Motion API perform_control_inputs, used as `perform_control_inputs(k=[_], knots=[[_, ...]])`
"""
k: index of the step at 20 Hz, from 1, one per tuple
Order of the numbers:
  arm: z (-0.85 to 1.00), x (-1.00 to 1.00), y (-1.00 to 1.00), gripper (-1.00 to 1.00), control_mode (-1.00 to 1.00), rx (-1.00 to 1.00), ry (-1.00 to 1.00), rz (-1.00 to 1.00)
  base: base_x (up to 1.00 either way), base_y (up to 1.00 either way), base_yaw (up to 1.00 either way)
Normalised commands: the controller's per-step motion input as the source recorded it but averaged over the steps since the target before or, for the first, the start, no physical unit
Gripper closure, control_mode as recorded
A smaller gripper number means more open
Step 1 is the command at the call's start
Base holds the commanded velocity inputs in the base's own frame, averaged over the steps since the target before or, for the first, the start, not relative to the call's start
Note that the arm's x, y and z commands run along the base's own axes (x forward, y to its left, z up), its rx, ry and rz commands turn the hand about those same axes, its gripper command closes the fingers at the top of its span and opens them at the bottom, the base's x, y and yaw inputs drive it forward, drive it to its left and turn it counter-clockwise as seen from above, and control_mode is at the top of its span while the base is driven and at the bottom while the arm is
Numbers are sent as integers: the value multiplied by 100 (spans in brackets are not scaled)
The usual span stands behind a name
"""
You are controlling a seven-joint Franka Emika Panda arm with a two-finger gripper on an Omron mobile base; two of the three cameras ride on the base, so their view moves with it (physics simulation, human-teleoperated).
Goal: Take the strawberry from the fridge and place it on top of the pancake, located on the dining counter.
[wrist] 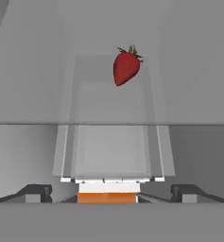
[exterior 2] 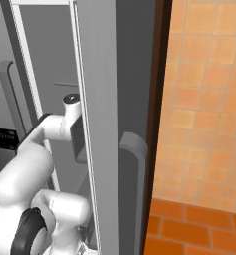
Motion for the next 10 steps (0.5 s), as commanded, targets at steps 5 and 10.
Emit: perform_control_inputs(k=[5, 10], knots=[[-2, 62, -12, -100, -100, 0, -6, -9, 0, 0, 0], [0, 40, -12, -100, -100, 1, -1, -5, 0, 0, 0]])
